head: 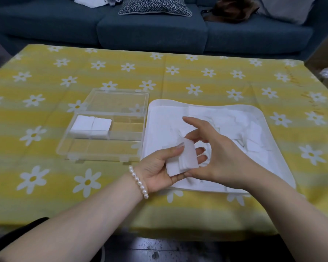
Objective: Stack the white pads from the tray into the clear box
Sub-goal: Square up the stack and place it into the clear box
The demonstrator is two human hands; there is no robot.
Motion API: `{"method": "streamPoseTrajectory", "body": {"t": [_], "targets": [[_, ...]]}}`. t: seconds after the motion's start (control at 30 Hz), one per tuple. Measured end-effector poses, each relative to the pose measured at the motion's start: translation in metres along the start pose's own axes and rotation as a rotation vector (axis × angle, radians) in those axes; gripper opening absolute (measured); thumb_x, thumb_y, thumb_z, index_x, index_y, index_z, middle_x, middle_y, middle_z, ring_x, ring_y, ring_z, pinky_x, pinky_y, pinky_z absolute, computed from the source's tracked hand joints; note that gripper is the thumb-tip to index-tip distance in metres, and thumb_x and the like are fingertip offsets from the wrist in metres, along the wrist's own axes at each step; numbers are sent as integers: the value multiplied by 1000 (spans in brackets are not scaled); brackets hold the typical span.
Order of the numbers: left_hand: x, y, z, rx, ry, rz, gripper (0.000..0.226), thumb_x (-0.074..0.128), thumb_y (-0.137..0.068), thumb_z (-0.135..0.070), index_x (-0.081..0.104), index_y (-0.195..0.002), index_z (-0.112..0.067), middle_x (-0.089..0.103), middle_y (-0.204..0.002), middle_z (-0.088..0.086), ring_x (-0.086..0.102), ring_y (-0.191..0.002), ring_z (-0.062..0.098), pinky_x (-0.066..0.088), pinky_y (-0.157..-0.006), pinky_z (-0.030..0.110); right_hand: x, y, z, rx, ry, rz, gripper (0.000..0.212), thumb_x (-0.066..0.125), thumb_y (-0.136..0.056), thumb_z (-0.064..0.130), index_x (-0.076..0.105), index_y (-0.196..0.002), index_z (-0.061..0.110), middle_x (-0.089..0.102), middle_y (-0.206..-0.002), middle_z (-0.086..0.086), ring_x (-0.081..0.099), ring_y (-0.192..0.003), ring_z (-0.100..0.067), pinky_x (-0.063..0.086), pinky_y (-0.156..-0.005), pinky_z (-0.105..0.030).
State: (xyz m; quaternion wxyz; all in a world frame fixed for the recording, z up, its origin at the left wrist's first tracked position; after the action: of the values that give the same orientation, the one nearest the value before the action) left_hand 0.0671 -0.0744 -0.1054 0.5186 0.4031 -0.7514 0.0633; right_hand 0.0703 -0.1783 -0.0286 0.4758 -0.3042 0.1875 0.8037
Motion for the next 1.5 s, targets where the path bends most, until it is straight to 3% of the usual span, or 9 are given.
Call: {"method": "streamPoseTrajectory", "body": {"t": [0.17,0.5,0.73,0.83,0.93,1.07,1.2,1.27,1.5], "targets": [[0,1,4,-8,15,6,66,95,-38,-10,75,-101,-7,67,-111,20,68,-97,31,58,-76,41,-6,-1,-3,21,-26,-32,95,83,-61,9,24,-119,55,51,-110,14,45,-100,12,37,-74,3],[-1,0,6,-7,37,-28,83,94,-36,-4,63,-112,-4,65,-113,24,68,-96,33,58,-75,41,-3,0,-5,44,-5,14,97,84,-61,13,21,-122,55,48,-108,18,37,-100,22,39,-71,1],[2,3,5,-24,50,-35,86,94,-33,-2,61,-112,-2,66,-108,25,69,-93,34,58,-72,42,-3,-1,-6,38,-16,-9,97,85,-60,14,22,-123,54,49,-112,16,42,-102,15,37,-73,4],[3,3,4,-33,57,-15,89,95,-40,-13,59,-121,-8,59,-122,26,65,-102,34,58,-75,43,-2,-2,-7,34,-17,-20,97,84,-60,13,23,-122,55,51,-112,14,46,-101,13,37,-73,4],[6,1,4,-61,61,1,94,88,-52,-43,52,-133,-14,54,-130,21,60,-111,32,58,-78,40,-5,-2,-6,20,-25,-58,95,84,-60,11,24,-119,55,53,-111,11,44,-104,13,37,-72,4],[4,0,5,-104,48,-68,84,44,-71,-82,63,-122,-18,59,-119,14,63,-100,30,56,-62,32,-3,0,-1,17,54,-26,97,86,-59,20,22,-121,59,51,-111,15,47,-104,2,43,-71,-3],[-1,-1,9,-95,79,-133,82,34,-76,-82,69,-101,-13,67,-95,11,68,-79,30,54,-55,31,12,-1,-1,-36,401,36,101,81,-61,44,23,-143,38,53,-115,11,45,-104,-11,38,-88,-24],[-3,-2,10,-103,51,-157,85,32,-75,-83,71,-98,-11,69,-93,11,68,-78,29,56,-59,33,18,-2,-3,-72,535,39,101,79,-60,52,27,-144,31,57,-113,6,50,-103,-17,37,-87,-32],[-7,-3,12,-112,-47,-223,88,24,-75,-86,77,-82,-16,66,-79,7,65,-68,23,48,-57,28,30,-5,-3,-119,681,64,95,75,-62,50,33,-142,23,61,-107,3,51,-104,-25,33,-84,-37]]}}
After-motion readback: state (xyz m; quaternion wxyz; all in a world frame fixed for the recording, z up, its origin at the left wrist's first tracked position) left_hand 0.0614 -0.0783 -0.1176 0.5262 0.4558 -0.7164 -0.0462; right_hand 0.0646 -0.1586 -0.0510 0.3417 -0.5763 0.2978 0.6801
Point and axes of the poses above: each hand's wrist, its own y-axis away from the middle knuckle, its own x-axis out of the palm, z = x × y, the point moved 5 cm from there along -y, towards the middle knuckle
